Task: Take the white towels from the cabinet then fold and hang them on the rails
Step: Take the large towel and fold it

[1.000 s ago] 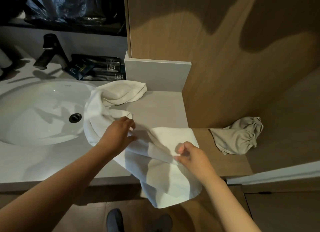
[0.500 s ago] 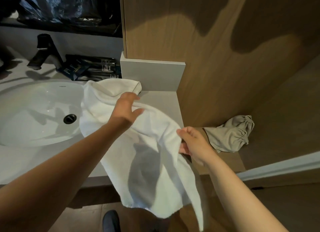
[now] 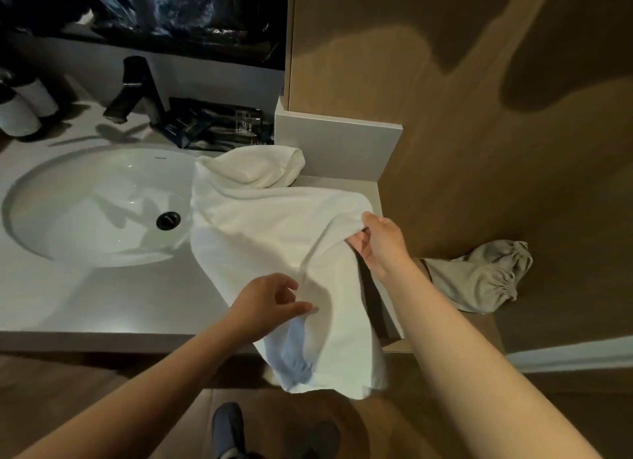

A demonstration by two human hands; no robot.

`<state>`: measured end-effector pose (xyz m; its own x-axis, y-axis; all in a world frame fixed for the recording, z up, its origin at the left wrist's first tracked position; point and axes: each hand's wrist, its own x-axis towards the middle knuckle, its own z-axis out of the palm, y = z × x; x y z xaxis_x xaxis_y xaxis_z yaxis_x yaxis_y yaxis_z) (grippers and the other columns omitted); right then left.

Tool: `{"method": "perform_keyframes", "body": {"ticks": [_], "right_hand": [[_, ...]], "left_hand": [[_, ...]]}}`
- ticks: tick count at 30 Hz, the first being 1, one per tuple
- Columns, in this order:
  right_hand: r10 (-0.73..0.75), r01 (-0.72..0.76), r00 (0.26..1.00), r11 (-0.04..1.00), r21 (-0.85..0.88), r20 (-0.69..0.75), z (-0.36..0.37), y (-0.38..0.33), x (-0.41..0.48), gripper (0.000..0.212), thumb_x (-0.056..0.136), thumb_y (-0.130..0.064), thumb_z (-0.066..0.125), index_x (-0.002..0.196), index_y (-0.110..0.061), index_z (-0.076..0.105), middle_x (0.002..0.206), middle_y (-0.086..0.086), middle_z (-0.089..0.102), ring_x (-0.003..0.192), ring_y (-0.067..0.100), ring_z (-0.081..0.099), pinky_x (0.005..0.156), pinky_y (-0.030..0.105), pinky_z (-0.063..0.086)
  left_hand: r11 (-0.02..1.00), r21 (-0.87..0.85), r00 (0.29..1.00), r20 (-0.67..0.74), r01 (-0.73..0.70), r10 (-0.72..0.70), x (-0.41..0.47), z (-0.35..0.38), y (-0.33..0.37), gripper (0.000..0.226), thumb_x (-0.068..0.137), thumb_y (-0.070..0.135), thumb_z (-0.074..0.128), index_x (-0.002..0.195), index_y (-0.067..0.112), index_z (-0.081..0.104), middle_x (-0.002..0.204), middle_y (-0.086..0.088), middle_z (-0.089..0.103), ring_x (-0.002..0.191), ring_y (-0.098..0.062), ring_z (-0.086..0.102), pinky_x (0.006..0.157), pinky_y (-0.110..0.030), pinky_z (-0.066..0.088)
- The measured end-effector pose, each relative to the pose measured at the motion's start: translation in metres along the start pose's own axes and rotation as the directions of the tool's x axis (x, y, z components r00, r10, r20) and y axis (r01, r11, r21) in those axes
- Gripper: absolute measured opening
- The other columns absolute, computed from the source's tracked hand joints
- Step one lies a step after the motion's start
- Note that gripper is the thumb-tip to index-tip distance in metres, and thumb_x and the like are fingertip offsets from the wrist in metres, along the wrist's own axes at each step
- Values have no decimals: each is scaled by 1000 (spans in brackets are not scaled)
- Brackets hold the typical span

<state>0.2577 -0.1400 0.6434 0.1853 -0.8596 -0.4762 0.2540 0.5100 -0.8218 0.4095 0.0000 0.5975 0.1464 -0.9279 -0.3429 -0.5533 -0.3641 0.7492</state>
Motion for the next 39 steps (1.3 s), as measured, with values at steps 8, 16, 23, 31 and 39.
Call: {"method": "perform_keyframes", "body": {"ticks": [8,16,23,31,39], "right_hand": [[-52,21,989,978,-208,-142,-9,-14,-19,20,102,-6,45,119,-4,54,102,16,68,87,20,69,59,19,58],[-297,646,749,124,-753,593,-17,2,-35,36,97,-19,57,132,-19,57,134,-1,58,122,15,52,107,32,41],[16,698,706,-191,-691,708,15,28,-13,31,98,-25,54,128,-23,62,138,-1,55,143,15,30,121,39,11],[-142,661,717,-171,-731,682,10,22,-7,22,100,-26,51,99,-15,70,96,2,68,92,20,57,86,26,35],[-301,629,657,-287,-723,691,-7,-16,-21,25,101,-29,48,94,-13,66,87,3,66,75,20,60,70,35,50]], "left_hand": [[997,-80,990,-141,-13,2,0,-8,1,20,89,29,65,77,14,62,73,0,62,64,-12,54,60,-21,41],[999,-6,970,-241,-43,41,-2,-25,3,11,96,23,55,88,19,62,82,6,63,75,-7,57,62,-12,41],[997,-37,973,-225,-61,51,-16,-27,-8,13,94,24,59,81,26,58,79,7,63,74,-9,59,64,-14,42],[1000,10,999,31,9,-9,-39,-37,-38,28,93,37,58,80,12,61,75,0,60,67,-9,53,64,-18,43],[989,-134,918,-397,-56,-2,-19,-69,-6,24,88,29,67,69,19,58,70,5,56,69,-10,51,62,-16,37]]}}
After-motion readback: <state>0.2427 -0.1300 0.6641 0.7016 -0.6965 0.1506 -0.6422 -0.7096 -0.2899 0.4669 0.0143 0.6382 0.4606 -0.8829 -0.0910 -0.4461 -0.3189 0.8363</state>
